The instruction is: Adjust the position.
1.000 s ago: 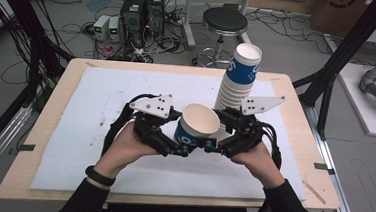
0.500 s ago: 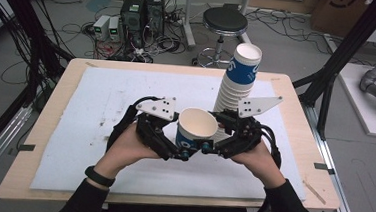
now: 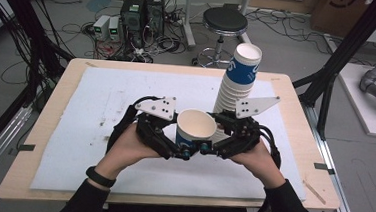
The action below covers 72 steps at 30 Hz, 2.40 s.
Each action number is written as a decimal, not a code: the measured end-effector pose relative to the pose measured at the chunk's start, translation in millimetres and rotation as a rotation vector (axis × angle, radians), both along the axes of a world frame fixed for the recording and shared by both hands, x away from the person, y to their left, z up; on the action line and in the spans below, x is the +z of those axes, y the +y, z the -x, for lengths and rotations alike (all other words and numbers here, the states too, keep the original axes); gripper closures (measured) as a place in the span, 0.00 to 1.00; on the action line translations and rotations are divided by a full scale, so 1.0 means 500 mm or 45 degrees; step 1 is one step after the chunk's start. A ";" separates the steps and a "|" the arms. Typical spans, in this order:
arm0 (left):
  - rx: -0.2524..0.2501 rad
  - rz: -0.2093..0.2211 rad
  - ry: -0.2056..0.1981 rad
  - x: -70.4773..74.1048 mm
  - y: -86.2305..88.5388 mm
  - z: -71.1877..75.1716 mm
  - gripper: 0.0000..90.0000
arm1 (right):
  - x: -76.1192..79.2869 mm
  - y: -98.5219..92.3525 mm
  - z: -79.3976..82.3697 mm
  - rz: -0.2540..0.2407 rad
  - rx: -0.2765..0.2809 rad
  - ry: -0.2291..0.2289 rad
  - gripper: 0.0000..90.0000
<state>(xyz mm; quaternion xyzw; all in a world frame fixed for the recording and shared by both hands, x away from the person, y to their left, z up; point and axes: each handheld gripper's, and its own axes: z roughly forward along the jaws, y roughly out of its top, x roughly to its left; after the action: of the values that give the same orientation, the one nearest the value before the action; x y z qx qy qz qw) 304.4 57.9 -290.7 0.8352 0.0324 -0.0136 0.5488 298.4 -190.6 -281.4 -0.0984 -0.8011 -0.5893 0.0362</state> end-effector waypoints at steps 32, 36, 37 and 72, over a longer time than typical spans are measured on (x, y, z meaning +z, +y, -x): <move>0.020 0.127 0.026 0.001 -0.005 0.004 0.22 | -0.008 0.007 0.002 -0.133 0.007 0.046 0.25; 0.016 0.126 0.033 0.002 -0.004 0.003 0.23 | -0.008 0.007 0.002 -0.139 -0.002 0.039 0.25; 0.013 0.131 0.043 0.001 -0.004 0.003 0.25 | -0.008 0.007 0.003 -0.138 -0.003 0.035 0.25; 0.023 0.132 0.039 0.004 0.005 0.001 0.29 | -0.003 0.001 0.010 -0.125 -0.057 -0.088 0.23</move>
<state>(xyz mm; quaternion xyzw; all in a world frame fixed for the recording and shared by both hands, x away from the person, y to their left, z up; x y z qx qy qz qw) 304.2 60.4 -288.7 0.8049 0.0475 -0.0231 0.5910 293.2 -189.9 -283.1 -0.0939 -0.7696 -0.6316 0.0002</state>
